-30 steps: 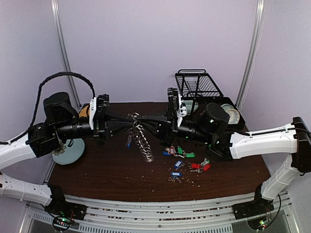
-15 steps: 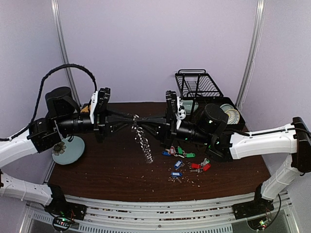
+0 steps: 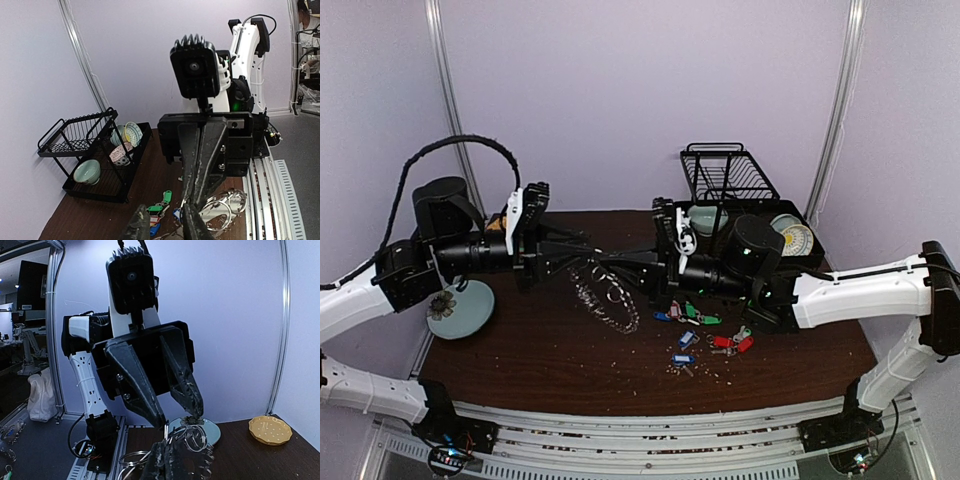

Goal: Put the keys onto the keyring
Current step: Adjust the keyring on the key storage ring.

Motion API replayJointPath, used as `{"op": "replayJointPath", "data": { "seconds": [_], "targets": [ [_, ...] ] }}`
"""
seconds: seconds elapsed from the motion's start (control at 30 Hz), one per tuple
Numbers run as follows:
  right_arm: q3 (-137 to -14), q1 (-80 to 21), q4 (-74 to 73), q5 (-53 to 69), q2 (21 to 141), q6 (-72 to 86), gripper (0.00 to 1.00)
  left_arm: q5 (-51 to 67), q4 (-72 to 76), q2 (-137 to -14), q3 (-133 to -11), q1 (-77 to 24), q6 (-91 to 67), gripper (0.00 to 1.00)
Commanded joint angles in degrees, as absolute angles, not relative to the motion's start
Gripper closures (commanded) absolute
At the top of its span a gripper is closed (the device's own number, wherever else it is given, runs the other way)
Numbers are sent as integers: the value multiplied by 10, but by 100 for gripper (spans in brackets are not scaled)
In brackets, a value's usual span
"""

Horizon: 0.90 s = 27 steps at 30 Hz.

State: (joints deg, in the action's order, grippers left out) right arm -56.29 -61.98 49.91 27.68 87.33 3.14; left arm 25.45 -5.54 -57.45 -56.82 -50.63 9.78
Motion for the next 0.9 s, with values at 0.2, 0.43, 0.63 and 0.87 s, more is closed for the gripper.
{"op": "replayJointPath", "data": {
  "seconds": [0.2,0.43,0.63,0.87],
  "targets": [
    [-577,-622,498,283,847,6,100,274,-114,-583,-603,-508,141,82],
    [-579,-621,498,280,847,5,100,327,-123,-590,-603,-508,139,82],
    [-578,-620,495,280,843,4,100,310,-132,-601,-606,-507,140,100],
    [-613,-607,343,264,837,-91,87,247,-156,-603,-616,-508,158,100]
  ]
}}
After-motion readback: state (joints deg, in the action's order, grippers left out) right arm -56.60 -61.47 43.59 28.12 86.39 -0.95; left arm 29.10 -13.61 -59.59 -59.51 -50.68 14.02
